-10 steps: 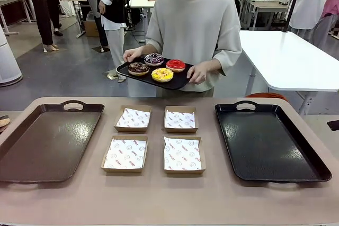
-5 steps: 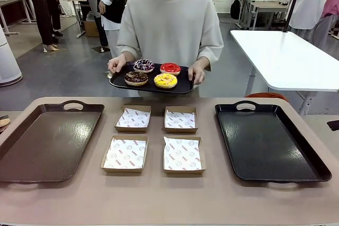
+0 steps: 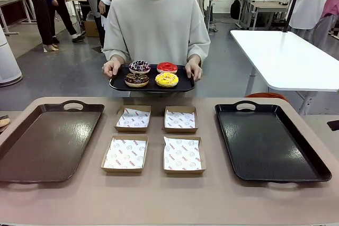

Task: Individually package the donuts and arrange them on the tray.
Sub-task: Pick up one Paper togo box.

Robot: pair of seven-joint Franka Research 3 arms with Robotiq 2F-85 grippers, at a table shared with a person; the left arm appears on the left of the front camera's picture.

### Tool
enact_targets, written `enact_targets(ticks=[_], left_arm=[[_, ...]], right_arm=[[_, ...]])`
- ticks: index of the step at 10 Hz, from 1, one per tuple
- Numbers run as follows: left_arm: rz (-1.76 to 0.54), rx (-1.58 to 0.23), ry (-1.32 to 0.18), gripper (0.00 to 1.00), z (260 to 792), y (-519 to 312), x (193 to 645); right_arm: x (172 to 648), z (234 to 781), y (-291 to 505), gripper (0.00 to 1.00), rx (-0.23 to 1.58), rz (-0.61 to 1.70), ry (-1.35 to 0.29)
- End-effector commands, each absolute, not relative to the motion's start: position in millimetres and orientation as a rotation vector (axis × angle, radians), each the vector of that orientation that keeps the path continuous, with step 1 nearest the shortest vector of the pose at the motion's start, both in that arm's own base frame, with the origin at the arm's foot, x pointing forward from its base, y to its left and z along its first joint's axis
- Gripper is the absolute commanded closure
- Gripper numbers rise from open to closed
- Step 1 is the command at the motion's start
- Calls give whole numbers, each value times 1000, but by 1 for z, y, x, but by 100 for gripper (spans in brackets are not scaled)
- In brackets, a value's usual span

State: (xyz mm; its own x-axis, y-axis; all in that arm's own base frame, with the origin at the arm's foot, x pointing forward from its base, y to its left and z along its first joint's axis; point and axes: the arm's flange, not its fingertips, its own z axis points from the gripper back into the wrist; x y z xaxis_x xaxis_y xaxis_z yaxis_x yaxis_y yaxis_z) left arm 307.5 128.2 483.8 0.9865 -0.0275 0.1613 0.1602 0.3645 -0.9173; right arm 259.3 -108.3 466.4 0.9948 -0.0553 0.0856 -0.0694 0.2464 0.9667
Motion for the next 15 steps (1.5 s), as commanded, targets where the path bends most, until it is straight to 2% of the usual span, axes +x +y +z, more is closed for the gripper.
enact_targets(ticks=[1,15], left_arm=[[-126,-1201,-136,0,486,129,307],[-126,-1201,-136,0,486,129,307]], right_arm=[[258,467,-108,0,1339,17,-109],[258,467,-108,0,1339,17,-109]])
